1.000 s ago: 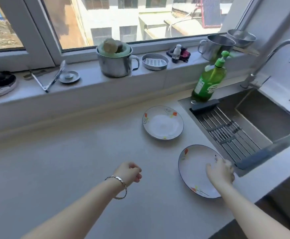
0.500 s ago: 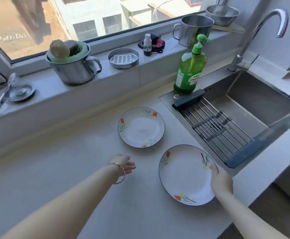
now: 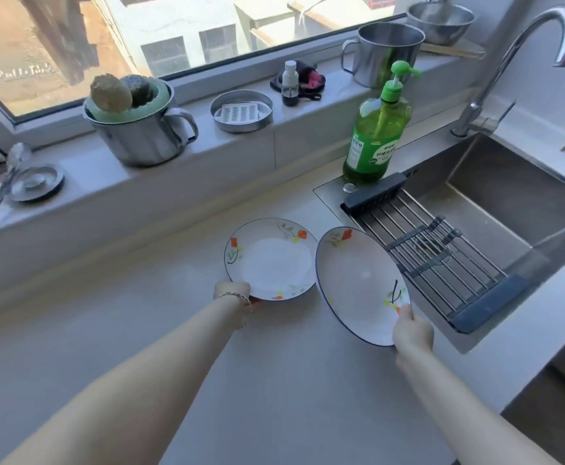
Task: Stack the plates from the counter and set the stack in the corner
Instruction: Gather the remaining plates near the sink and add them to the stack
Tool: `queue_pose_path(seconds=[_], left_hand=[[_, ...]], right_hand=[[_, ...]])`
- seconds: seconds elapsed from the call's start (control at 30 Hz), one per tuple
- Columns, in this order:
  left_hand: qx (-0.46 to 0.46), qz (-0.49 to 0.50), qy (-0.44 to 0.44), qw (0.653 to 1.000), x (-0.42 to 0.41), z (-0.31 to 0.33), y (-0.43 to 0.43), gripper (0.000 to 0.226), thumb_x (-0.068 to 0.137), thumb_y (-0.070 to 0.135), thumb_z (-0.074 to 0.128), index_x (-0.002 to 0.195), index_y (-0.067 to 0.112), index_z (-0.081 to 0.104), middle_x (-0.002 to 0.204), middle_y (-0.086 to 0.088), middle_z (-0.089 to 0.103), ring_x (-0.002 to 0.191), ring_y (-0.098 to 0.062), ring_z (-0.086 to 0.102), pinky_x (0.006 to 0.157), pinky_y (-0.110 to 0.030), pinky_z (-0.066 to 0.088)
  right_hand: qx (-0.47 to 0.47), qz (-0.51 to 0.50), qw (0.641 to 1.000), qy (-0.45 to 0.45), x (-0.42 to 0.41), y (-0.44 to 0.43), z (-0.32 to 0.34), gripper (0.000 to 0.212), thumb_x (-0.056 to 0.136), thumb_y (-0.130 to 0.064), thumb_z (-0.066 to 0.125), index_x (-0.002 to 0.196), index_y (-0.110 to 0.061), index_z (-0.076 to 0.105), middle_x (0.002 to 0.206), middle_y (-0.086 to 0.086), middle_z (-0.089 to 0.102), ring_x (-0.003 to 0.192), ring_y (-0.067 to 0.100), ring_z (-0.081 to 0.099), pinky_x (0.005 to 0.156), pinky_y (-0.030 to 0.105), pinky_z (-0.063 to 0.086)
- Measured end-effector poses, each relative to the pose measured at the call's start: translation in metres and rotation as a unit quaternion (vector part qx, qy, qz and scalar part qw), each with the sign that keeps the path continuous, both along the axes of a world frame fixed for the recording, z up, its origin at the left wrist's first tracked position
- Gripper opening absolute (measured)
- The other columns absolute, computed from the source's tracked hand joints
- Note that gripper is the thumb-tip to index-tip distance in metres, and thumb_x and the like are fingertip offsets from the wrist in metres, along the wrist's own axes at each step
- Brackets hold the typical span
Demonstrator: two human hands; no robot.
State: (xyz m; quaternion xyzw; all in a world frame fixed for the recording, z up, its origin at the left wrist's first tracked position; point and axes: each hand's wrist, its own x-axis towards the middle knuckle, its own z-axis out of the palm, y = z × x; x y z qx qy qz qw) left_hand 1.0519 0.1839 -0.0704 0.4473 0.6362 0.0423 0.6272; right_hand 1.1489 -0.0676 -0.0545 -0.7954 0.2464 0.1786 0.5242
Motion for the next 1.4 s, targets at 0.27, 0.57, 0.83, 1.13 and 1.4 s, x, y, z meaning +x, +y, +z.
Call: queue_pose_path(seconds=[0.27,0.57,0.83,1.13,1.4], left_hand=[[0.056,0.02,-0.021,0.998,-0.171,0.095,0.004,0.03,0.084,-0.017,0.04,0.066,0.003,0.054,0.046,-0.01,0.061,0.059,-0.026,0.057,0.031,-0.026,0.05],[0.125,0.136,0.013,0.983,-0.409,0.14,0.013,0.025,0.088,-0.011,0.043,0.074,0.004,0.057,0.078,-0.014,0.063,0.064,-0.028,0.061,0.035,-0.029,0.053],[0.203,0.203,0.033,0.957,-0.608,0.187,0.032,0.023,0.091,-0.005,0.047,0.071,0.003,0.055,0.072,-0.013,0.061,0.061,-0.028,0.059,0.035,-0.026,0.053],[0.213,0.25,0.073,0.942,-0.796,0.2,0.047,0.023,0.089,-0.002,0.051,0.071,0.008,0.062,0.08,-0.01,0.068,0.08,-0.034,0.065,0.08,-0.052,0.055],[0.153,0.289,0.091,0.941,-0.858,0.179,0.038,0.02,0.088,0.0,0.053,0.074,0.009,0.063,0.085,-0.013,0.069,0.092,-0.04,0.064,0.091,-0.057,0.049]], right_hand=[[0.016,0.073,0.997,-0.004,-0.045,0.042,0.041,0.038,0.097,-0.029,0.034,0.111,-0.006,0.06,0.074,0.003,0.044,0.075,0.026,0.042,0.077,0.038,0.043],[0.098,0.262,0.96,-0.009,-0.192,0.151,0.101,0.023,0.097,-0.025,0.036,0.097,-0.016,0.056,0.075,0.002,0.043,0.067,0.021,0.036,0.054,0.025,0.032],[0.128,0.39,0.912,0.007,-0.389,0.246,0.102,0.03,0.096,-0.026,0.04,0.096,-0.006,0.062,0.072,0.005,0.051,0.077,0.024,0.047,0.054,0.025,0.038],[0.133,0.445,0.885,0.006,-0.558,0.302,0.122,0.023,0.097,-0.028,0.04,0.09,-0.015,0.057,0.067,0.002,0.048,0.063,0.022,0.045,0.054,0.025,0.035],[0.112,0.48,0.87,-0.01,-0.607,0.324,0.135,0.021,0.097,-0.027,0.041,0.093,-0.013,0.056,0.074,0.005,0.053,0.082,0.024,0.05,0.056,0.028,0.04]])
